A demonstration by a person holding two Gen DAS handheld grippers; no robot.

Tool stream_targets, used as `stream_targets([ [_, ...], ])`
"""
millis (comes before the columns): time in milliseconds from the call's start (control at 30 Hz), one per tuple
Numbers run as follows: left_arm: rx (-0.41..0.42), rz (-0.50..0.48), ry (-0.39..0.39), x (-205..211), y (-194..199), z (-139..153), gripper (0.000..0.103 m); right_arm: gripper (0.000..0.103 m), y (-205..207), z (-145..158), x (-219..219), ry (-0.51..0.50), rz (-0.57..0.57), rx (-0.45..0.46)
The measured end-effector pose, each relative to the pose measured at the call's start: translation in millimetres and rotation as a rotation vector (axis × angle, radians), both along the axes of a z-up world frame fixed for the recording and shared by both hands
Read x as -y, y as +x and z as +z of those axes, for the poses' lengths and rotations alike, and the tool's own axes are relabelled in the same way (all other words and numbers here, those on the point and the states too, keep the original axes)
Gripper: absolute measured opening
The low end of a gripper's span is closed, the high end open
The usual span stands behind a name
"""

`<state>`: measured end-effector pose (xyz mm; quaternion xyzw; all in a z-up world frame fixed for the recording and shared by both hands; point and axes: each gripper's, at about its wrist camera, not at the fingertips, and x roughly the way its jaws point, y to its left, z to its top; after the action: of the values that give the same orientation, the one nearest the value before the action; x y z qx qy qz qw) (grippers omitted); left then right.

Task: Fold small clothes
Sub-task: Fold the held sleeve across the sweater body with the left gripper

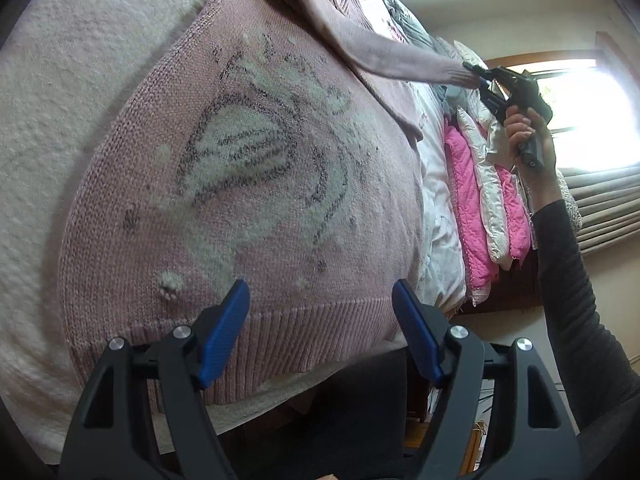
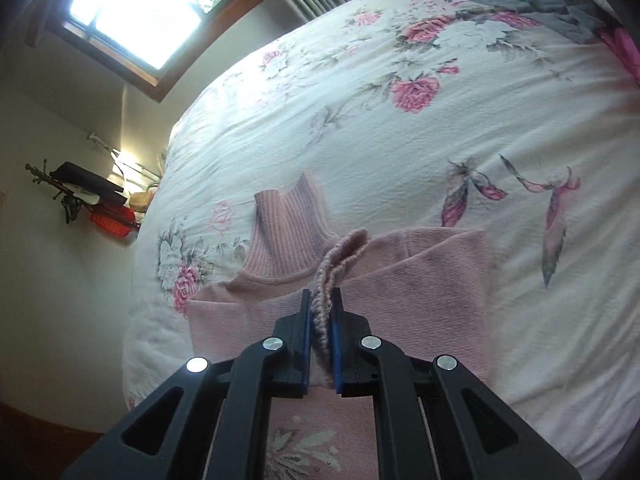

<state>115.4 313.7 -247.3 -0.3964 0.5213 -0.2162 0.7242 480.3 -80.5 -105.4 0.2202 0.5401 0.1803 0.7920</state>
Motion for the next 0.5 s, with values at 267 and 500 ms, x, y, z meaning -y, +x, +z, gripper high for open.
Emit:
stream_targets([
  [267, 0.016, -0.019, 0.012, 7, 16, 10, 0.072, 0.008, 0, -56, 39, 0.025, -0.054, -0.083],
  [500, 0.014, -0.034, -0.006, 14, 32, 15, 0.072, 0.008, 5, -97, 60, 0.062, -0.086, -0.137],
])
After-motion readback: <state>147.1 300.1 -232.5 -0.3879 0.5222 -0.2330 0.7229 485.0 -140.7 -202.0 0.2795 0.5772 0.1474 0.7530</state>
